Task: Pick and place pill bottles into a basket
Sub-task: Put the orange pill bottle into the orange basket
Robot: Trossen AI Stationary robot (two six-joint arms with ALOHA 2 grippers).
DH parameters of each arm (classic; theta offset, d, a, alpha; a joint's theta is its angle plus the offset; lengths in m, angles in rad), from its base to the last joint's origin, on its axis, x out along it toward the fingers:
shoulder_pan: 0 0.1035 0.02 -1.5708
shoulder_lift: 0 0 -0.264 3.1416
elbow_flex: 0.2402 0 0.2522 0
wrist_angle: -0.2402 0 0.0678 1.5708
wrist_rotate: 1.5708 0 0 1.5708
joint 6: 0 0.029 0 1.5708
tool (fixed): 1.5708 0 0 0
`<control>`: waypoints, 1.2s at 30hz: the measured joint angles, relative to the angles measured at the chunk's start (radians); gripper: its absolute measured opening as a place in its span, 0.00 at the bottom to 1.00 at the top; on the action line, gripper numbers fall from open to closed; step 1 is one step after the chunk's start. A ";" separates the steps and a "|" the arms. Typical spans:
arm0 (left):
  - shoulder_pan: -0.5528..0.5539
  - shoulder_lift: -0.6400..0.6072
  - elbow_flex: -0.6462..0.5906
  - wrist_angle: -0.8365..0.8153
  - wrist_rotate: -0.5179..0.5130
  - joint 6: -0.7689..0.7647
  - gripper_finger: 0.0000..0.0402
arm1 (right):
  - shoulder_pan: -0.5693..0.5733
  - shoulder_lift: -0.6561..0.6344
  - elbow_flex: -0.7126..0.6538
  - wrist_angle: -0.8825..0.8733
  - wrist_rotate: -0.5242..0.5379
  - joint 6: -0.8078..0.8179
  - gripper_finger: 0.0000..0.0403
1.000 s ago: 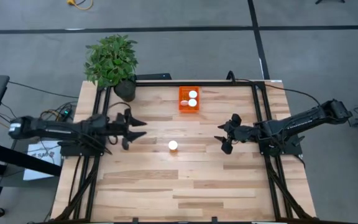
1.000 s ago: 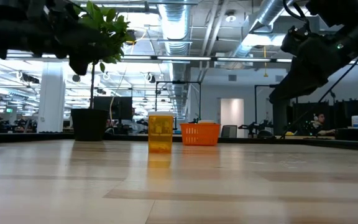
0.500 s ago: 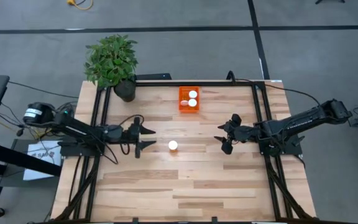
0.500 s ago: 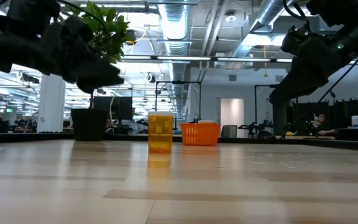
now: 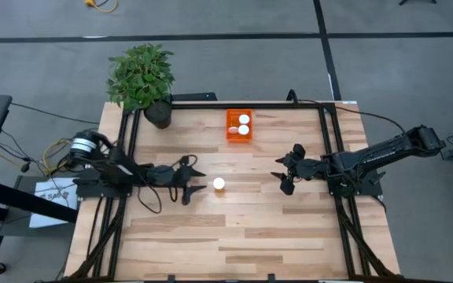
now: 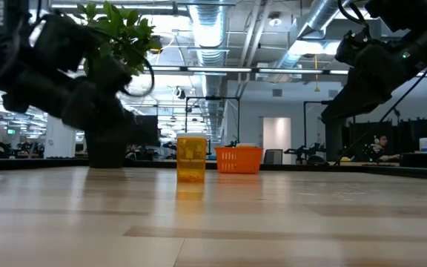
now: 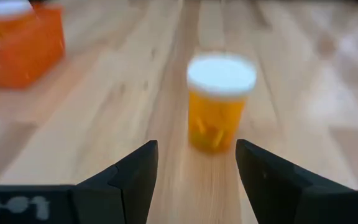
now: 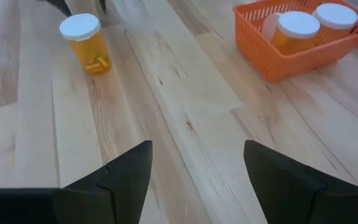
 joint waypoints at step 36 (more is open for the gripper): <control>0.001 0.083 0.069 -0.029 0.029 -0.033 0.53 | 0.038 0.000 0.000 0.003 0.003 0.000 0.62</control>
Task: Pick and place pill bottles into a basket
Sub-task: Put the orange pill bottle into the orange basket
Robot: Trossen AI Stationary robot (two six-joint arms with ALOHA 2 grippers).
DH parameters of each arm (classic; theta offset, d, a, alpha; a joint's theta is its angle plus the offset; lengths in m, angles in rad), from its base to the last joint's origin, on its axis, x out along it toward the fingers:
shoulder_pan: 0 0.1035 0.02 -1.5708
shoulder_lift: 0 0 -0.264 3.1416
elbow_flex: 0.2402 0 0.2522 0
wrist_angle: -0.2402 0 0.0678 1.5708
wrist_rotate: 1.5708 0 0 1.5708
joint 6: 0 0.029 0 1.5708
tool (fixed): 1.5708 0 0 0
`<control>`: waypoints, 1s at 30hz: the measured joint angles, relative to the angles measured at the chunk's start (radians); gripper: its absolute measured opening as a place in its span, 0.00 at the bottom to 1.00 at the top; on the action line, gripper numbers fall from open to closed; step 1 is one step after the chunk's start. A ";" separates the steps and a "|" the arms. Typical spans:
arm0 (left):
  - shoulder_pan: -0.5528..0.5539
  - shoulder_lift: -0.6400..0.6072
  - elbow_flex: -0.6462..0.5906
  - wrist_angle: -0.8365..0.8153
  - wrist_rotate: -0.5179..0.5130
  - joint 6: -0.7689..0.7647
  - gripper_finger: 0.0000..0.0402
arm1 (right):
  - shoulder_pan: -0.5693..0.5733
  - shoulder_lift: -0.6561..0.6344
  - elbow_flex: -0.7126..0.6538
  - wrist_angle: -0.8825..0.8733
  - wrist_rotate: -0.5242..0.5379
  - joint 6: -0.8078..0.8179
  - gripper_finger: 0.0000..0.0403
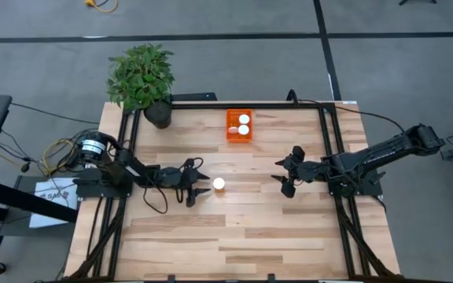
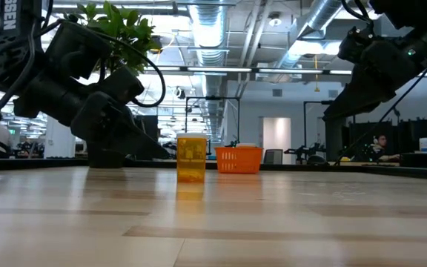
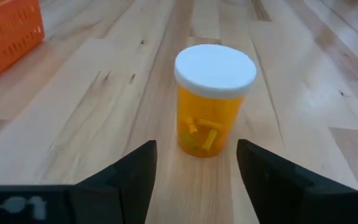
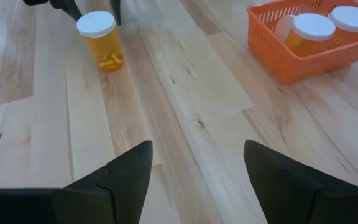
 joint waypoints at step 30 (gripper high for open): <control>0.031 0.000 0.118 -0.119 0.051 0.137 0.75 | 0.000 0.000 0.000 0.000 0.000 0.000 0.62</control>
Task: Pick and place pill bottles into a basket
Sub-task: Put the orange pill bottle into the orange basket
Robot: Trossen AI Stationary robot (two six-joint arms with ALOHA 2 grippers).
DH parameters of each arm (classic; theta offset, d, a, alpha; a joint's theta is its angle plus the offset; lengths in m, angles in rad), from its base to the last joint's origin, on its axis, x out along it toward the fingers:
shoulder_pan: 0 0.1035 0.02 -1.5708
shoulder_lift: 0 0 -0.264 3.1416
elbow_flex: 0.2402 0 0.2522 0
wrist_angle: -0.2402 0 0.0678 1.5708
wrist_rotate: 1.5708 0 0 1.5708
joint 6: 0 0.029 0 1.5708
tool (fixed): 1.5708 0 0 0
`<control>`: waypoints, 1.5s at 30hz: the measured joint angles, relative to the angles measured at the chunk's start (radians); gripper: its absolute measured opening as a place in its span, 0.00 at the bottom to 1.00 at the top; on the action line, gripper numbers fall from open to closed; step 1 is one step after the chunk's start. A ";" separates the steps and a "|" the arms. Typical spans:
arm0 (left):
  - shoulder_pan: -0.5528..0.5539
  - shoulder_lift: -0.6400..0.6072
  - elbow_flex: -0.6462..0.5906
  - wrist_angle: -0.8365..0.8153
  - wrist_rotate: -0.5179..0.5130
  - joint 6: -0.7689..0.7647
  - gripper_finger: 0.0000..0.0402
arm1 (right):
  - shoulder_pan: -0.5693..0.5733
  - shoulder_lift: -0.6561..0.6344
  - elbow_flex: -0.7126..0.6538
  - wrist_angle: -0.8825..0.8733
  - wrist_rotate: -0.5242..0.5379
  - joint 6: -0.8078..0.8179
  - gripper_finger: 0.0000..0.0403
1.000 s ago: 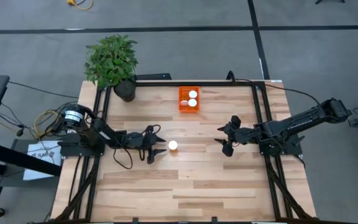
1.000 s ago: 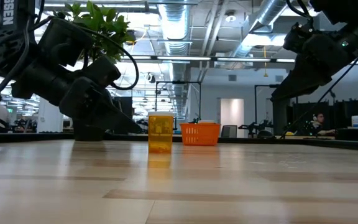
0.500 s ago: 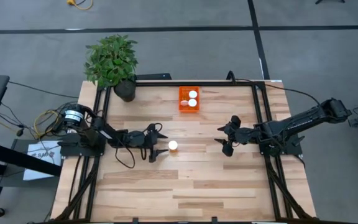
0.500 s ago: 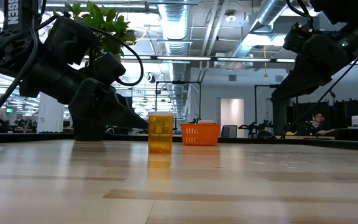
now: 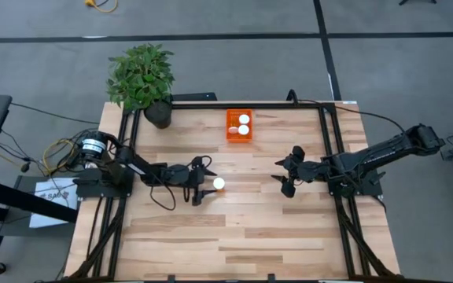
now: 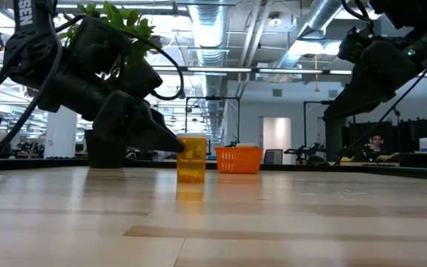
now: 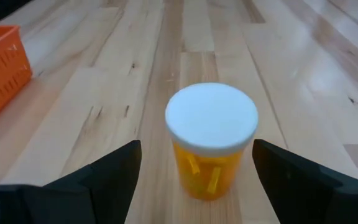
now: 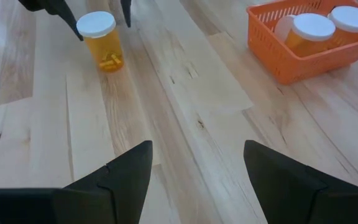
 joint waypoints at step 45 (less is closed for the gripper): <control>0.043 0.000 0.058 -0.068 0.107 0.064 0.74 | 0.000 0.000 0.000 0.000 0.000 0.000 0.62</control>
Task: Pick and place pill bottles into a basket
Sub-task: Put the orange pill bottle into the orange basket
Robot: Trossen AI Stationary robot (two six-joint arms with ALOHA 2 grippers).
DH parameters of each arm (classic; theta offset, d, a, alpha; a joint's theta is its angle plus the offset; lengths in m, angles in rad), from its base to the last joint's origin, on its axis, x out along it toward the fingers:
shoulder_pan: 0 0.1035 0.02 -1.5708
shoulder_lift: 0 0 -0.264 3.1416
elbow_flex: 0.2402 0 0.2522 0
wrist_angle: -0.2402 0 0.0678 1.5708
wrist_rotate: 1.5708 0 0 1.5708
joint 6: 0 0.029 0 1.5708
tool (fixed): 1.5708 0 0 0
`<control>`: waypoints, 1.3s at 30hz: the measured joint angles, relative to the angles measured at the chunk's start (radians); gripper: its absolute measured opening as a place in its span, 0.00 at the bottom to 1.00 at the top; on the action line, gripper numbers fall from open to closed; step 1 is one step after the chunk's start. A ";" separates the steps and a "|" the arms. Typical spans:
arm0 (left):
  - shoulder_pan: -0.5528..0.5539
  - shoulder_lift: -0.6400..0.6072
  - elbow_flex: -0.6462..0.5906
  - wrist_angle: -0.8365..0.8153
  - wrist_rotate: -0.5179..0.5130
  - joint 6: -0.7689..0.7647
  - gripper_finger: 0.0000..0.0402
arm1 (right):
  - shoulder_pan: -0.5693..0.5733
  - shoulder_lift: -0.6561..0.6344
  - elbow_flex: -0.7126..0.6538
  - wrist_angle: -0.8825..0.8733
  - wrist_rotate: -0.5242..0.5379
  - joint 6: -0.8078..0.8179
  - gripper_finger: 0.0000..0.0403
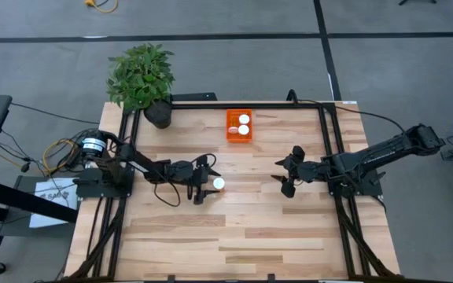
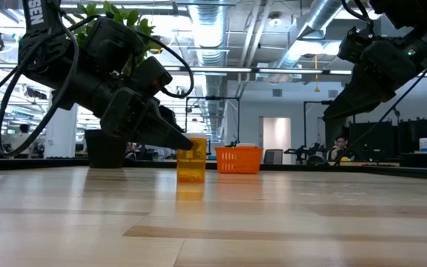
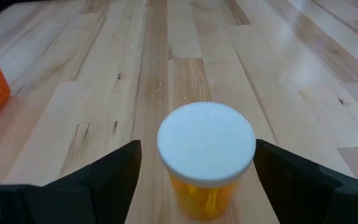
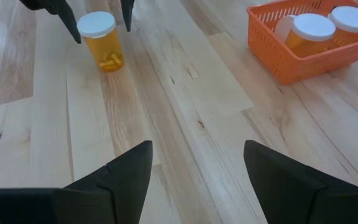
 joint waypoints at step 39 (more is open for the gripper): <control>0.159 0.000 0.000 0.218 -0.011 0.059 0.46 | 0.000 0.000 0.000 0.003 0.000 0.000 0.62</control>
